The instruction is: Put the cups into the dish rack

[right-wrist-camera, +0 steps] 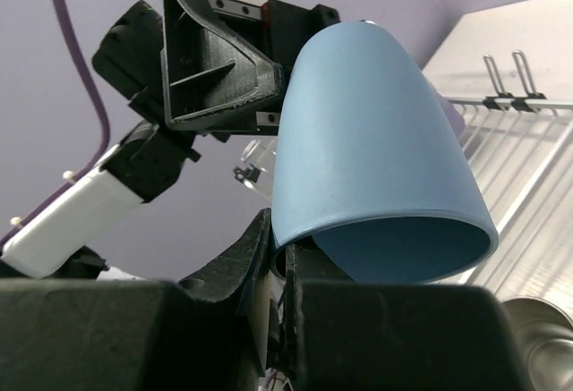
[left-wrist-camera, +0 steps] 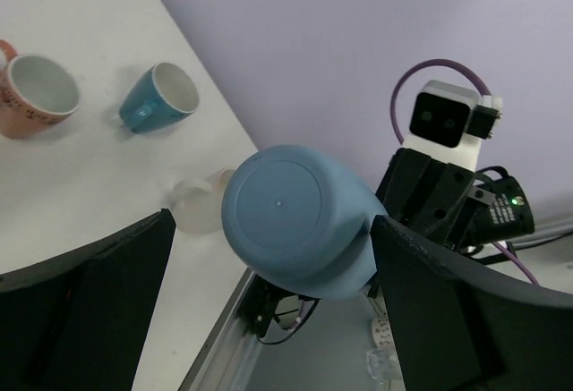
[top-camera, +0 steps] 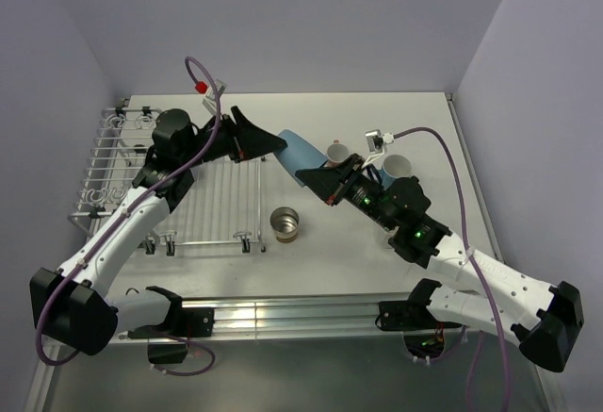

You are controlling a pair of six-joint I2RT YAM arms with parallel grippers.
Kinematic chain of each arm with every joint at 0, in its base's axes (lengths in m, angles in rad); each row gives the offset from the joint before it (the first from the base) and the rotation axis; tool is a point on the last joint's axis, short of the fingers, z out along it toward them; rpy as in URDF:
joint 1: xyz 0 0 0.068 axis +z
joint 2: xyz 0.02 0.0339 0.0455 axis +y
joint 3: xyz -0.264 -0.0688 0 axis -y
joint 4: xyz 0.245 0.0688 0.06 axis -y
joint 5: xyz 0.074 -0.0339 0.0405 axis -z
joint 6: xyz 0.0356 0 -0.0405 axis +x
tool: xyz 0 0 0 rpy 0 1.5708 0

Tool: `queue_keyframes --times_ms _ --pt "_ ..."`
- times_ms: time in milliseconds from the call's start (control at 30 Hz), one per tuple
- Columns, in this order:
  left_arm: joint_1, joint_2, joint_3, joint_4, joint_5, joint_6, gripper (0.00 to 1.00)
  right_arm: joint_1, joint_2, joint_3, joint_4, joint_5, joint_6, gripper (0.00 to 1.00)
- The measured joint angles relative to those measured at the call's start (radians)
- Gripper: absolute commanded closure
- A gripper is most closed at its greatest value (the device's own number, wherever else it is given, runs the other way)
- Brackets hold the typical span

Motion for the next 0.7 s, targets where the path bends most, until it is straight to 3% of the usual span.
queue_keyframes --times_ms 500,700 --pt "0.000 0.000 -0.020 0.122 0.083 -0.081 0.01 0.000 0.082 0.046 0.069 -0.076 0.001 1.00" --pt "-0.001 0.000 -0.020 0.123 0.084 -0.083 0.07 0.000 0.096 0.046 0.081 -0.088 0.002 1.00"
